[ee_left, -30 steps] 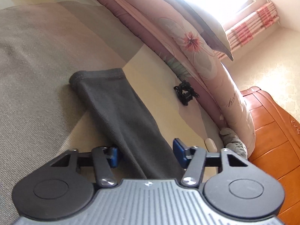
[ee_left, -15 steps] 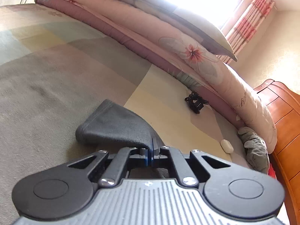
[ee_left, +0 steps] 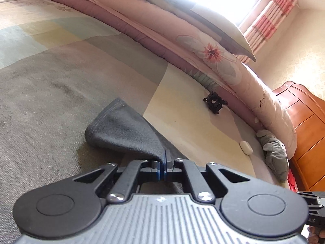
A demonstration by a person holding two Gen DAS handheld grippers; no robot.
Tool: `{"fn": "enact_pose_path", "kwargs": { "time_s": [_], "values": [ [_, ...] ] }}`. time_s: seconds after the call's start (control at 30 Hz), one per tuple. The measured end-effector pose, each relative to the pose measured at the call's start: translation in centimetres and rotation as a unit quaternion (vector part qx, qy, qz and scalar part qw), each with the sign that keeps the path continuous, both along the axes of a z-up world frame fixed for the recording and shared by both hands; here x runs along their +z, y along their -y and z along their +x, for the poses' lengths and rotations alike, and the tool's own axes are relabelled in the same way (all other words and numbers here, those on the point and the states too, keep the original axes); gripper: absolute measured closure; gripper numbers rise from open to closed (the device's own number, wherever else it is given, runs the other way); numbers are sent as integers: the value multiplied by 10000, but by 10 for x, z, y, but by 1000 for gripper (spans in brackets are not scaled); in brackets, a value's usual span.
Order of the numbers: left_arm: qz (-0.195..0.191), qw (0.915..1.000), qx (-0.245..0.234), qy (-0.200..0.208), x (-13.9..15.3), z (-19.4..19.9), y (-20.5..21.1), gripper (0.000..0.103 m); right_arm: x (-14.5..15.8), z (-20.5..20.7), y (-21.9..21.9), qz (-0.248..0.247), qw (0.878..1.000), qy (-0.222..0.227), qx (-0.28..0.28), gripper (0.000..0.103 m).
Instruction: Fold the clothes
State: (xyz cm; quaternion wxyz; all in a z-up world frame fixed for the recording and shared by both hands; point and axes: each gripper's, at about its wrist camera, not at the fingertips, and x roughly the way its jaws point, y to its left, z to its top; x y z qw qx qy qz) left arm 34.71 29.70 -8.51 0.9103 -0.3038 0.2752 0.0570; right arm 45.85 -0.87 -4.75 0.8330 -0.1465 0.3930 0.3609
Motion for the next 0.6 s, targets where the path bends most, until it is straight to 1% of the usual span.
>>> {"fn": "enact_pose_path", "kwargs": {
  "time_s": [0.1,0.2,0.27,0.33,0.37,0.4,0.47,0.53,0.6],
  "values": [
    [33,9999,-26,-118,-3,2,-1,97,-19,-6,-15,-174,9990,-330,252,87],
    [-78,9998,17,-173,-7,0,-7,96,-32,-23,-20,-305,9963,-646,481,87],
    [-97,9997,93,-223,-9,0,-10,95,-28,-30,-18,-281,9957,-708,524,87],
    [-35,9995,141,-264,-11,0,-10,95,-17,-24,-13,-139,9948,-851,535,86],
    [29,9995,146,-281,-11,1,-8,95,-11,-20,-11,-59,9951,-837,520,86],
    [93,9994,151,-298,-10,1,-7,95,-3,-14,-9,13,9962,-726,472,86],
    [173,9993,149,-309,-10,1,-6,95,8,-2,-6,135,9978,-532,366,82],
    [177,9992,158,-325,-11,2,-6,95,10,16,-8,165,9986,-454,225,78],
    [142,9990,197,-362,-13,2,-9,95,4,32,-12,211,9982,-553,119,78]
  ]
}}
